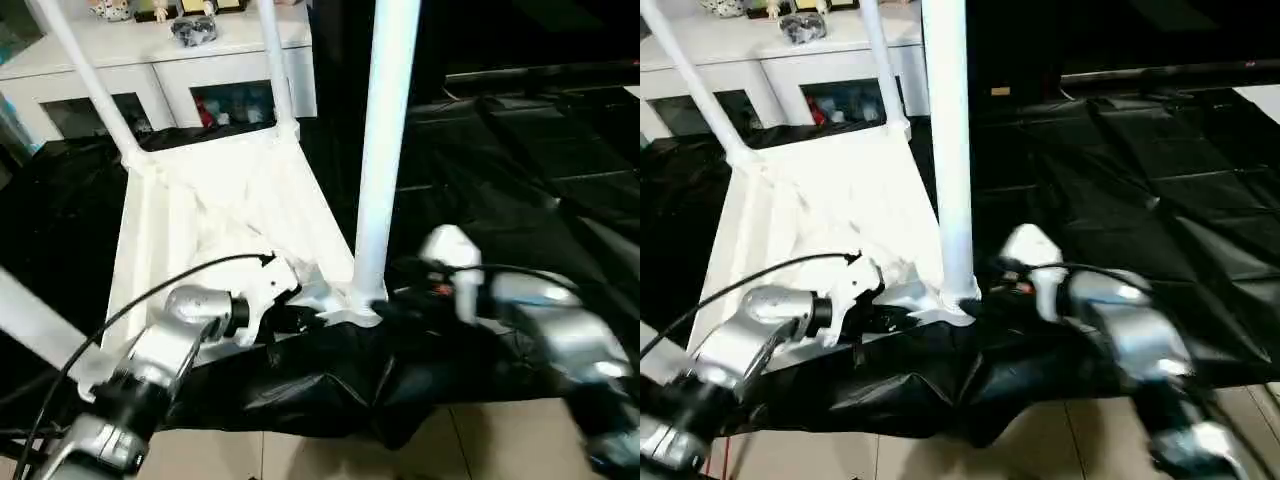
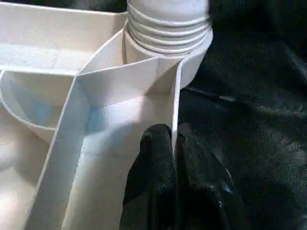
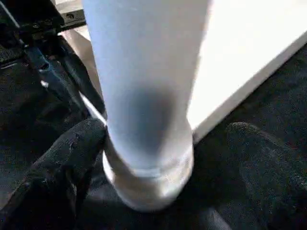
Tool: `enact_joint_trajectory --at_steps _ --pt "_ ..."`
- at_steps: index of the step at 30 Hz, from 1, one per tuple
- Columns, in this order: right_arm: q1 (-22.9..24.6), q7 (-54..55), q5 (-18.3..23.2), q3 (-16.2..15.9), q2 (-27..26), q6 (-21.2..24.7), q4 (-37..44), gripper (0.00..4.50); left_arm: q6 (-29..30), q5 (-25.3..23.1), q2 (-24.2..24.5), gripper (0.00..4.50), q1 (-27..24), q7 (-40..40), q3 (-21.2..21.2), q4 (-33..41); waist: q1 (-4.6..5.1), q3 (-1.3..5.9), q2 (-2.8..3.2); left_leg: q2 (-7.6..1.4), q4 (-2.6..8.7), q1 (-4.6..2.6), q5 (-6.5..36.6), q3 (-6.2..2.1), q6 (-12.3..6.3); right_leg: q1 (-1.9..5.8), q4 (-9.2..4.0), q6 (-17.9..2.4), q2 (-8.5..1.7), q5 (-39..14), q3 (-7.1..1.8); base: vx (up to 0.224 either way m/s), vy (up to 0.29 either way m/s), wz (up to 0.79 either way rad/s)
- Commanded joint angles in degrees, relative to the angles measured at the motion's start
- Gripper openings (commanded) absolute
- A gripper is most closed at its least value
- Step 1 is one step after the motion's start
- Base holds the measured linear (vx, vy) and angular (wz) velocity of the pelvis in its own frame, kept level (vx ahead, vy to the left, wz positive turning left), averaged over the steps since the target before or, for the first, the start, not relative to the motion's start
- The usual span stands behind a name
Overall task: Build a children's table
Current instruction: Rotate leg to tighten
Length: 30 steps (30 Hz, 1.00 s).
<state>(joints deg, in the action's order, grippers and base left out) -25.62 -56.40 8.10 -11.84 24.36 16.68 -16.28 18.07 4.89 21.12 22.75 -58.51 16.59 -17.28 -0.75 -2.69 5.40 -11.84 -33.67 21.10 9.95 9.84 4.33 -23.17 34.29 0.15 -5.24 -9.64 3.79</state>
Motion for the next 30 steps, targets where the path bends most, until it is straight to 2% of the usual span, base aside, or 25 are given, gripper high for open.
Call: enact_joint_trajectory --at_steps 1,2,4,5,7,8,12,13,20,26,27,28,30 --pt "-2.4 1.8 -1.5 -0.3 -1.1 -1.9 -3.3 4.5 1.1 1.8 0.0 0.04 -1.4 0.3 -0.7 1.2 -0.57 3.68 -1.64 -0.36 3.59 0.13 13.8 -0.04 -3.47 2.59 -4.72 -9.7 -1.98 -22.2 -1.41 0.0 0.0 0.0" --pt "-2.8 1.5 -1.5 -0.5 -1.4 -2.2 -4.0 4.23 1.4 1.9 0.0 0.0 -1.5 0.4 -0.6 1.6 -0.43 3.8 -1.62 -0.33 3.47 0.15 13.4 0.01 -3.52 2.64 -4.56 -10.1 -1.95 -20.9 -1.44 0.0 0.0 0.0" --pt "-3.6 0.7 -1.8 -1.2 -1.8 -2.8 -5.5 4.16 2.0 2.0 -0.2 0.0 -1.3 0.8 -0.6 1.9 -0.34 3.85 -1.76 -0.28 3.39 0.21 12.4 0.11 -4.09 2.84 -4.23 -11.7 -1.84 -16.9 -1.44 0.0 0.0 0.0" --pt "-3.9 0.2 -1.9 -1.5 -1.9 -3.2 -6.0 4.16 2.3 2.1 -0.4 0.0 -1.1 0.9 -0.7 1.8 -0.38 3.84 -1.9 -0.26 3.36 0.22 12.3 0.17 -4.26 2.91 -4.27 -11.8 -1.86 -16.7 -1.43 0.0 0.0 0.0" --pt "-4.6 -0.2 -1.8 -1.6 -2.5 -3.4 -7.5 3.83 2.5 1.9 -0.6 0.0 -0.8 0.9 -0.8 1.6 -0.4 3.76 -1.97 -0.23 3.31 0.25 12.3 0.2 -4.49 2.94 -4.3 -11.7 -2.0 -17.6 -1.44 0.0 0.0 0.0" --pt "-5.2 -0.7 -1.8 -1.9 -2.8 -3.7 -8.5 3.83 2.4 1.7 -0.7 0.0 -0.5 0.9 -0.9 1.2 -0.37 3.73 -2.19 -0.22 3.32 0.31 12.4 0.21 -4.52 2.96 -4.38 -11.4 -2.0 -18.4 -1.43 0.0 0.0 0.0" --pt "-6.4 -1.2 -2.3 -2.1 -3.4 -5.2 -11.4 3.47 2.5 1.5 -0.5 0.0 0.0 0.6 -0.9 0.9 -0.37 3.67 -2.0 -0.3 3.4 0.19 13.2 0.15 -4.16 2.83 -4.44 -11.1 -1.99 -19.5 -1.45 0.0 0.0 0.0" --pt "-6.5 -1.3 -2.4 -2.1 -3.4 -5.4 -11.6 3.36 2.6 1.5 -0.5 0.0 0.0 0.6 -0.9 0.9 -0.36 3.72 -2.28 -0.31 3.4 0.21 13.2 0.12 -4.11 2.87 -4.32 -11.2 -2.08 -19.5 -1.46 0.0 0.0 0.0" --pt "-7.6 -2.7 -2.3 -2.3 -4.0 -6.6 -14.7 2.84 3.2 1.5 0.1 0.0 0.2 0.7 -1.3 1.1 -0.29 3.77 -2.29 -0.31 3.38 0.22 13.2 0.16 -4.15 2.95 -4.24 -11.9 -2.04 -17.8 -1.48 0.0 0.0 0.0" --pt "-7.2 -0.4 -1.5 -1.6 -6.8 -7.0 -17.5 2.67 3.7 1.0 -0.9 0.0 0.6 3.6 -2.2 0.0 0.04 3.63 -2.27 -0.26 3.48 0.21 14.2 0.17 -3.84 2.84 -4.45 -11.6 -1.97 -19.6 -1.41 0.0 0.0 0.0" --pt "-7.2 1.4 -1.6 -1.0 -7.8 -7.0 -18.6 2.67 3.8 0.7 -1.5 0.0 1.0 5.0 -2.6 -0.6 0.21 3.56 -2.4 -0.28 3.57 0.16 15.0 0.12 -3.47 2.78 -4.6 -11.2 -1.96 -21.1 -1.38 0.0 0.0 0.0" --pt "-7.6 7.3 -2.3 0.1 -10.6 -7.3 -21.4 2.67 4.3 0.2 -4.0 0.0 2.5 10.1 -4.1 -2.5 0.46 3.45 -2.68 -0.3 3.59 0.08 15.8 0.2 -3.17 2.57 -4.81 -10.9 -1.98 -22.6 -1.45 0.0 0.0 0.0" --pt "-7.9 11.3 -2.5 1.0 -12.6 -7.3 -23.2 2.66 4.7 -0.1 -5.8 0.0 3.6 13.5 -5.1 -3.7 0.48 3.37 -2.51 -0.1 3.63 -0.13 16.9 0.02 -2.18 2.51 -5.01 -10.0 -2.03 -25.6 -1.3 0.0 0.0 0.0"
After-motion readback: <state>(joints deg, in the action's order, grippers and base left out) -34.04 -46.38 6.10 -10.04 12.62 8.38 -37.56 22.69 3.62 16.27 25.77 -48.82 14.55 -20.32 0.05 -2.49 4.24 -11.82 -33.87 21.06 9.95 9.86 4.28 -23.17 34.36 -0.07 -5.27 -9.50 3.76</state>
